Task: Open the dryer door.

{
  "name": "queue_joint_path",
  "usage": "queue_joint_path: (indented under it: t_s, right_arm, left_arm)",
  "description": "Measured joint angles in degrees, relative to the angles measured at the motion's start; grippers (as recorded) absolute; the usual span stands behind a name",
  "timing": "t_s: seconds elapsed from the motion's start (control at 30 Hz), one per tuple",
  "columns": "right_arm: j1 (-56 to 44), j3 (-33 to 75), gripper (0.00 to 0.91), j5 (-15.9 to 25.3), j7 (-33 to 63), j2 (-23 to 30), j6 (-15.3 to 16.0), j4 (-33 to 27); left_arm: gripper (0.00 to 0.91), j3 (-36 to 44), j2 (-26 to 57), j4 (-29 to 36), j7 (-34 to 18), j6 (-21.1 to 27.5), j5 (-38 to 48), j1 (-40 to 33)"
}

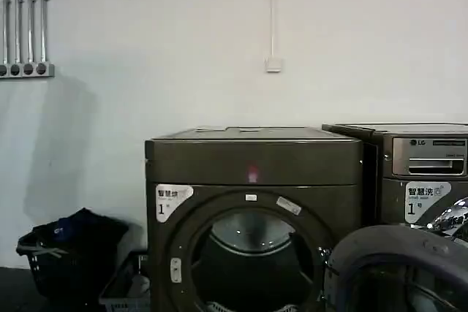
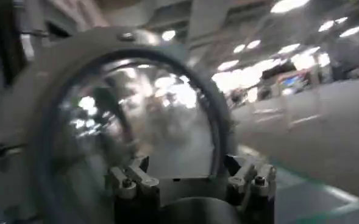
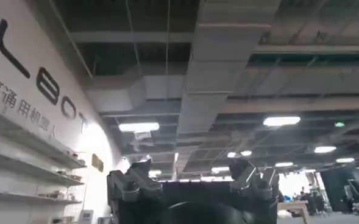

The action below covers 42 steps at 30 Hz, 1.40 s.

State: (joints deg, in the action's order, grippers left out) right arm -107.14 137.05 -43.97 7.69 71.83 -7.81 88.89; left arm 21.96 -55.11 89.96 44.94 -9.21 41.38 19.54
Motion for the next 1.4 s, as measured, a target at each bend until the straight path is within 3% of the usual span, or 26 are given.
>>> queue_joint_path:
  t_s: [0.3,0.7,0.9,1.17,1.4]
  right_arm:
    - [0.7,-0.9,0.907,0.4,-0.1,-0.9,-0.1,-0.2]
    - [1.4,-2.0,0.907,0.8,-0.1,-1.5,-0.1,-0.4]
    - [1.8,-3.0,0.907,1.0,-0.2,-2.2,-0.1,-0.8]
    - [2.2,-4.1,0.907,2.3,-0.2,-3.6,-0.2,-1.9]
    - [3.3,-5.5,0.907,3.0,-0.3,-4.7,-0.5,-3.1]
  left_arm:
    - [0.907,-10.4,11.2,6.9,-7.9,9.4,0.2,5.7]
    - [0.907,-25.5,22.6,8.7,-11.7,20.0,0.8,14.6]
    - [0.907,-27.8,28.7,7.5,-13.2,26.1,3.8,16.2]
    - [0.907,-28.5,38.4,7.9,-10.3,33.7,5.8,18.0]
    - [0.907,-29.4,45.0,9.1,-10.4,46.3,8.8,19.8]
